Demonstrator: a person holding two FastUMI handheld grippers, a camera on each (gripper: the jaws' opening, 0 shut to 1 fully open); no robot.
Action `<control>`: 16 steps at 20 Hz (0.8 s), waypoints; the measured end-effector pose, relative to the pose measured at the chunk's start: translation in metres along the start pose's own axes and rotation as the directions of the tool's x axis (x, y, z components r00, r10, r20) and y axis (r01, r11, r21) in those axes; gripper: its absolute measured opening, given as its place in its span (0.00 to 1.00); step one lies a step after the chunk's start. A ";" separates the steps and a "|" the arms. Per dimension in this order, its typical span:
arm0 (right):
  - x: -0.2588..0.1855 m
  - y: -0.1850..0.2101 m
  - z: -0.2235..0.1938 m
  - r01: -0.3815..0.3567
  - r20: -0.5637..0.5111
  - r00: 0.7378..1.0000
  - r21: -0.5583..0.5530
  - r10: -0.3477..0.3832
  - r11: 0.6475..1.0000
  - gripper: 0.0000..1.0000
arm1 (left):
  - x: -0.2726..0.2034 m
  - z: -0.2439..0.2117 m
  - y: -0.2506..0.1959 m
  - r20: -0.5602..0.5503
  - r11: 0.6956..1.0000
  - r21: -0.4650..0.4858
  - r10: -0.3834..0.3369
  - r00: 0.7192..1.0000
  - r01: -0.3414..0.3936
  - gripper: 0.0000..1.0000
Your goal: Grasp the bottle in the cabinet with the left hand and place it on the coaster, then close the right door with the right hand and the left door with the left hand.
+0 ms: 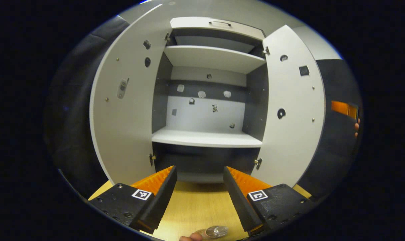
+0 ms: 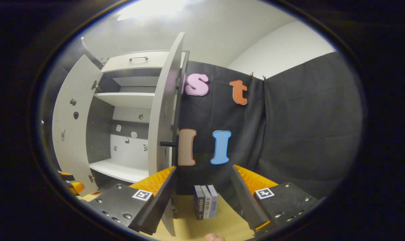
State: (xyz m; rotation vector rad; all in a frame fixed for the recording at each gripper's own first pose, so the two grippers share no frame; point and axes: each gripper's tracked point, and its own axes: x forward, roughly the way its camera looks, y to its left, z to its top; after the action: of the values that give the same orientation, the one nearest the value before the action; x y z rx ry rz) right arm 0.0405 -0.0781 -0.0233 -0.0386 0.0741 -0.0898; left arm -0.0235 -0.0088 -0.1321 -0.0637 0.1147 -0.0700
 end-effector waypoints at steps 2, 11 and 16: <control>0.005 0.008 -0.001 -0.015 -0.003 1.000 0.003 0.015 1.000 0.94 | -0.002 0.020 0.013 0.038 0.999 0.002 0.032 0.999 -0.032 0.89; 0.016 0.028 -0.007 -0.056 -0.013 0.998 -0.002 0.056 0.998 0.95 | -0.022 0.047 0.067 0.084 0.986 0.001 0.163 0.983 -0.164 0.89; 0.017 0.048 -0.005 -0.093 -0.003 0.996 0.007 0.093 0.996 0.93 | -0.035 0.051 0.097 0.088 0.974 -0.011 0.228 0.970 -0.227 0.89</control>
State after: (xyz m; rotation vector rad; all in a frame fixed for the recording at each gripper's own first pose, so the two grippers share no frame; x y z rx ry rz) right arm 0.0609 -0.0322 -0.0317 -0.0282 0.0787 0.0029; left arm -0.0461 0.0932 -0.0842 -0.0540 0.0330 0.1622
